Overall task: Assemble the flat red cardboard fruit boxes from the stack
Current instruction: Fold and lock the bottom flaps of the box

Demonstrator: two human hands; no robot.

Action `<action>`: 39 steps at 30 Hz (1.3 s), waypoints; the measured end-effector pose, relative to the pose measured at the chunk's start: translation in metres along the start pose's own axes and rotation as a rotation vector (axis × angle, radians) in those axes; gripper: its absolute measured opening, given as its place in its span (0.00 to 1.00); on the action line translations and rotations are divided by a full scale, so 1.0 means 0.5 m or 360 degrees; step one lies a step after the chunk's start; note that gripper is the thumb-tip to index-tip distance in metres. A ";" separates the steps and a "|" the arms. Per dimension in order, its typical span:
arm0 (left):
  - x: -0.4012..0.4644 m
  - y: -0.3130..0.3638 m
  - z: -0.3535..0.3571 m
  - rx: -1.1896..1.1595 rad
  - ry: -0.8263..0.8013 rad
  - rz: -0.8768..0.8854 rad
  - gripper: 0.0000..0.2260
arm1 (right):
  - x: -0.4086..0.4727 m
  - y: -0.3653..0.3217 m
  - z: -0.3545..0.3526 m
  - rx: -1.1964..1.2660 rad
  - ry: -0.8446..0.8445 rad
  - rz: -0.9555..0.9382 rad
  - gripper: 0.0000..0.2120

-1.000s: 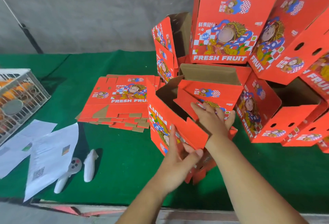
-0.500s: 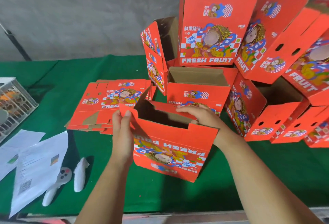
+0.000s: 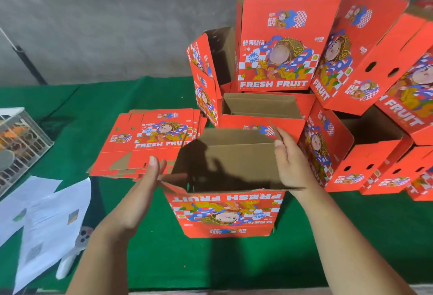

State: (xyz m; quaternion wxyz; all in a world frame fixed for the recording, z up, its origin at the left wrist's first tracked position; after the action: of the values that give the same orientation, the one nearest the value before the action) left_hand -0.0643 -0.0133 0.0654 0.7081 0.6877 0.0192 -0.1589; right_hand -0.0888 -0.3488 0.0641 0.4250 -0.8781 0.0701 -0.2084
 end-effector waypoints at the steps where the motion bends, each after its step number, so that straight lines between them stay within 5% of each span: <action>1: -0.004 0.002 0.006 0.0012 -0.0016 0.0015 0.56 | 0.000 0.000 -0.005 0.0047 0.0056 0.0027 0.21; 4: -0.002 0.015 0.034 -0.0044 0.0027 0.0034 0.67 | -0.004 0.017 -0.008 0.0116 0.0103 0.0126 0.20; 8: 0.022 -0.009 0.034 -0.0046 0.0283 0.0005 0.31 | -0.015 0.017 -0.019 0.0247 0.0190 0.0077 0.23; 12: 0.008 -0.045 0.031 0.0204 0.0295 0.0134 0.37 | -0.013 -0.006 -0.055 -0.0357 0.0668 -0.0294 0.21; 16: 0.022 -0.048 0.047 0.0374 0.0331 0.0120 0.40 | 0.014 -0.031 -0.039 -0.0661 0.0327 -0.0487 0.11; 20: 0.028 -0.046 0.052 0.0285 0.0367 0.0144 0.40 | 0.025 -0.045 -0.034 -0.0867 0.0480 -0.0619 0.44; 23: 0.025 -0.040 0.068 0.0178 0.0414 0.0220 0.36 | 0.048 -0.016 -0.004 -0.1050 -0.0186 -0.0328 0.48; 27: 0.029 -0.030 0.083 0.0122 0.0396 0.0406 0.28 | 0.074 0.010 -0.018 -0.0696 -0.0451 -0.0007 0.50; 30: 0.044 -0.031 0.072 0.0584 0.0545 0.0521 0.23 | 0.065 0.027 -0.035 -0.0235 -0.0175 0.0042 0.40; 34: 0.048 -0.042 0.069 0.1161 0.0774 0.0560 0.29 | 0.017 0.078 -0.026 0.0296 0.0099 0.0585 0.30; 39: 0.061 -0.022 0.065 0.1105 0.0898 0.0644 0.38 | -0.031 0.043 0.002 -0.0135 0.0170 0.0124 0.31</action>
State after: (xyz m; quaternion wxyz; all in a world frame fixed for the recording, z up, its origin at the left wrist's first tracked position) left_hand -0.0443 -0.0515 0.0488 0.4209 0.8893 0.0222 0.1775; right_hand -0.1011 -0.3569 0.0423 0.3909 -0.8795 0.1356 -0.2352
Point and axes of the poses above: each hand's wrist, its own x-axis towards the middle knuckle, its own z-axis out of the palm, y = z × x, the point moved 4 cm from there along x, towards the middle knuckle, and after that the axes turned 6 degrees about -x, right-handed, at the moved point
